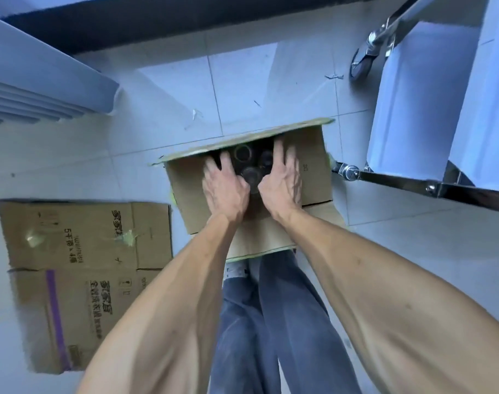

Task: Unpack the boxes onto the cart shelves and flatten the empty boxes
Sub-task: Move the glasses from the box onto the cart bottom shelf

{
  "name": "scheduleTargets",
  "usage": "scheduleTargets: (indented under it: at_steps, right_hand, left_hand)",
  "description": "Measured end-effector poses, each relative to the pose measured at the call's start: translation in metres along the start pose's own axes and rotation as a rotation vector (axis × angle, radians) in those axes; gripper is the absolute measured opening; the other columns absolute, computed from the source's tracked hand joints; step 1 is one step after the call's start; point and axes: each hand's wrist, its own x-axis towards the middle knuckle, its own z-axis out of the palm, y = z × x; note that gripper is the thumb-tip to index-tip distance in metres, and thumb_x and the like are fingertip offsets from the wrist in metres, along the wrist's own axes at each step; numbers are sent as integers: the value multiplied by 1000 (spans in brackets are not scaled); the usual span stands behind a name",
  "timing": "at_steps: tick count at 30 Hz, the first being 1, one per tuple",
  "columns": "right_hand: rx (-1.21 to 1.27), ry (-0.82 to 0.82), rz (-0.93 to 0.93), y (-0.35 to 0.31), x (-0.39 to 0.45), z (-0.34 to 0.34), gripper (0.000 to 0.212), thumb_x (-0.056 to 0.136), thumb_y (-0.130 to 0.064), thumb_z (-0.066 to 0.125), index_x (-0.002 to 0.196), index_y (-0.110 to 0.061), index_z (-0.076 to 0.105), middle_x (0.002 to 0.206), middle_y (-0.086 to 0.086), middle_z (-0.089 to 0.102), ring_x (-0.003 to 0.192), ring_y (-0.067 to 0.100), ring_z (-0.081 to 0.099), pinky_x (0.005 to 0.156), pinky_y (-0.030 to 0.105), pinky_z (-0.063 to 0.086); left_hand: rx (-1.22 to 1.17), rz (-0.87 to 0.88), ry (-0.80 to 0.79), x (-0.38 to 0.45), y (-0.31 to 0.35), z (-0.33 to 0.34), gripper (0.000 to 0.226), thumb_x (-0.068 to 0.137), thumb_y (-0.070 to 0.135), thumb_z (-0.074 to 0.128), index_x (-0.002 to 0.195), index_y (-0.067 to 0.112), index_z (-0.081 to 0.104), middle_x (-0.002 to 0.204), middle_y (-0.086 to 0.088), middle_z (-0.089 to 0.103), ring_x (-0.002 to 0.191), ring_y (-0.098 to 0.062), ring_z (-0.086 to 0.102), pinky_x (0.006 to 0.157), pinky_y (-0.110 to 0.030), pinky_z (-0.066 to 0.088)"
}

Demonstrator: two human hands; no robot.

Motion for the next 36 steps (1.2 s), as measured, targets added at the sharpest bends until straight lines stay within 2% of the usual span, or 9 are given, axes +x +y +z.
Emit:
scheduleTargets:
  at_steps: [5, 11, 13, 18, 21, 26, 30, 34, 36]
  right_hand:
    - [-176, -134, -71, -11, 41, -15, 79, 81, -5, 52, 153, -15, 22, 163, 13, 10, 148, 30, 15, 117, 43, 23]
    - [-408, -288, -86, -18, 58, -3, 82, 86, -20, 62, 154, -10, 17, 162, 21, -3, 150, 37, 7, 121, 46, 12]
    - [-499, -259, -112, -19, 62, 0, 77, 86, -20, 63, 150, -7, 22, 160, 25, 5, 147, 39, 16, 120, 47, 17]
    - [-559, -153, -334, -28, 62, -2, 32, 86, -18, 52, 117, -10, 53, 123, 13, 53, 115, 31, 48, 100, 41, 33]
    - [-762, -404, -451, -26, 48, 5, 29, 91, -21, 49, 117, -14, 60, 119, 9, 63, 114, 29, 55, 102, 40, 32]
    - [-1124, -626, -509, -19, 47, -2, 31, 97, -25, 45, 120, -23, 65, 123, -1, 67, 117, 20, 61, 106, 37, 28]
    - [-1333, -681, -280, -28, 46, -14, 36, 97, -23, 39, 118, -15, 66, 109, 10, 71, 95, 36, 70, 102, 49, 37]
    - [-1251, -623, 22, -8, 55, -32, 50, 98, -20, 39, 144, -3, 42, 146, 28, 41, 136, 51, 34, 104, 69, 30]
    - [-1159, -596, 170, 10, 63, -36, 54, 99, -16, 35, 150, -1, 29, 151, 34, 29, 140, 57, 19, 106, 70, 26]
  left_hand:
    - [69, -19, 28, 57, 4, -15, 76, 82, 6, 48, 154, 19, 25, 164, -16, 6, 147, -33, 18, 113, -44, 29]
    - [135, -36, -286, 94, -6, -4, 51, 76, 16, 56, 126, 12, 48, 141, -13, 41, 129, -35, 36, 106, -50, 35]
    - [121, -4, -304, 97, -13, -2, 49, 76, 20, 57, 123, 13, 50, 131, -12, 46, 125, -33, 39, 104, -48, 37]
    - [158, 261, 3, 72, -14, 0, 23, 79, 7, 52, 101, 11, 57, 110, -12, 55, 101, -32, 52, 83, -40, 40]
    - [344, 395, -250, 54, -19, 8, 14, 90, 22, 50, 99, 14, 59, 101, -10, 64, 98, -32, 61, 81, -38, 39]
    - [818, 353, -452, 29, -28, 9, 23, 90, 22, 52, 110, 20, 62, 109, -6, 63, 105, -25, 57, 114, -49, 20]
    - [919, 124, -488, 19, -18, -4, 26, 92, 24, 50, 115, 20, 64, 111, -4, 69, 114, -30, 59, 115, -63, 12]
    - [766, -239, -507, 23, -20, -15, 41, 92, 49, 50, 114, 20, 70, 129, -14, 61, 125, -36, 49, 113, -67, 7]
    - [608, -371, -426, 32, -23, -16, 46, 90, 51, 53, 119, 20, 70, 149, -25, 39, 131, -40, 41, 112, -67, 3]
